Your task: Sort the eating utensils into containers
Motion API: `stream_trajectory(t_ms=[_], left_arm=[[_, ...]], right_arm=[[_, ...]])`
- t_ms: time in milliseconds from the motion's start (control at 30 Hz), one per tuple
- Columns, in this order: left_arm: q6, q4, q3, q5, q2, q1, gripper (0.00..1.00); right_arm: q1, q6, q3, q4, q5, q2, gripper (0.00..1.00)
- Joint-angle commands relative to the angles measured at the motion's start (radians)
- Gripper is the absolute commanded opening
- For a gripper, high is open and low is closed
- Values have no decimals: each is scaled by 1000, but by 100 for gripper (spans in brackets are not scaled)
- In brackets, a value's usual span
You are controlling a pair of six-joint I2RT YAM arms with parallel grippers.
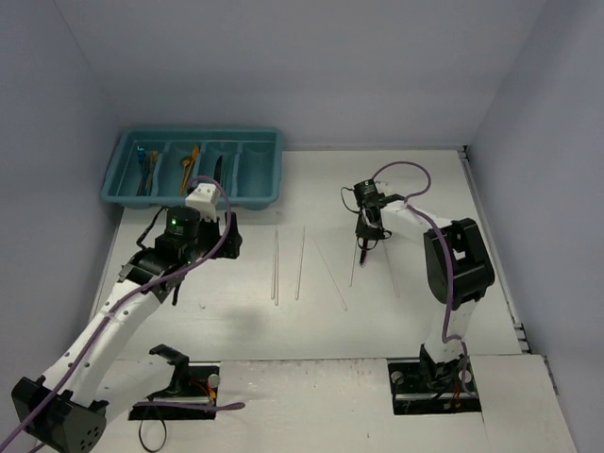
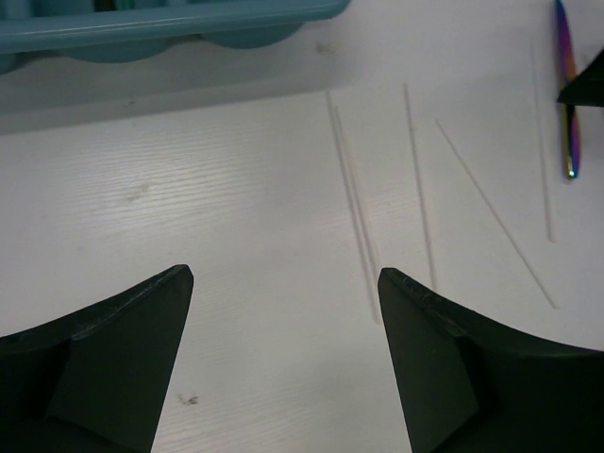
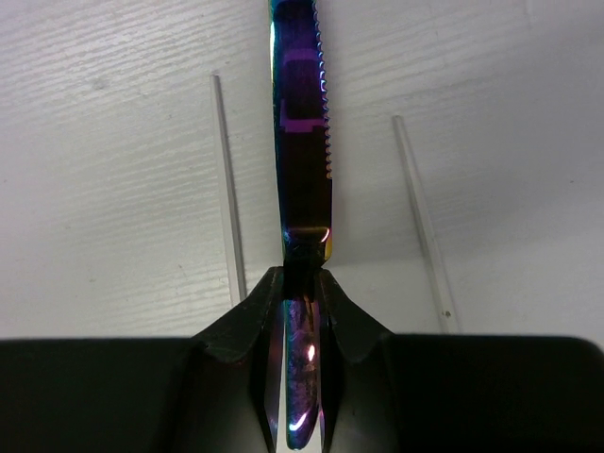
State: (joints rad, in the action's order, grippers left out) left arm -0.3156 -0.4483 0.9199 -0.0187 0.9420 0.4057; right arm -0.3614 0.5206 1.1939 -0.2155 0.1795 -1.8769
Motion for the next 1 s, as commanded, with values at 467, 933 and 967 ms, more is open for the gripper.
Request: stream_trajectory(t_ms=[467,933,967], left_arm=[[-310,528,166,-208,372,353,77],[-286,534,322,-200,560,435,74],[-285,534,326,-197,567,437,73]], right_arm=[[-41,51,21,43,-243,432,0],[-87,117,18,86,-326,519,0],[-87,119,18,90,-329,522,0]])
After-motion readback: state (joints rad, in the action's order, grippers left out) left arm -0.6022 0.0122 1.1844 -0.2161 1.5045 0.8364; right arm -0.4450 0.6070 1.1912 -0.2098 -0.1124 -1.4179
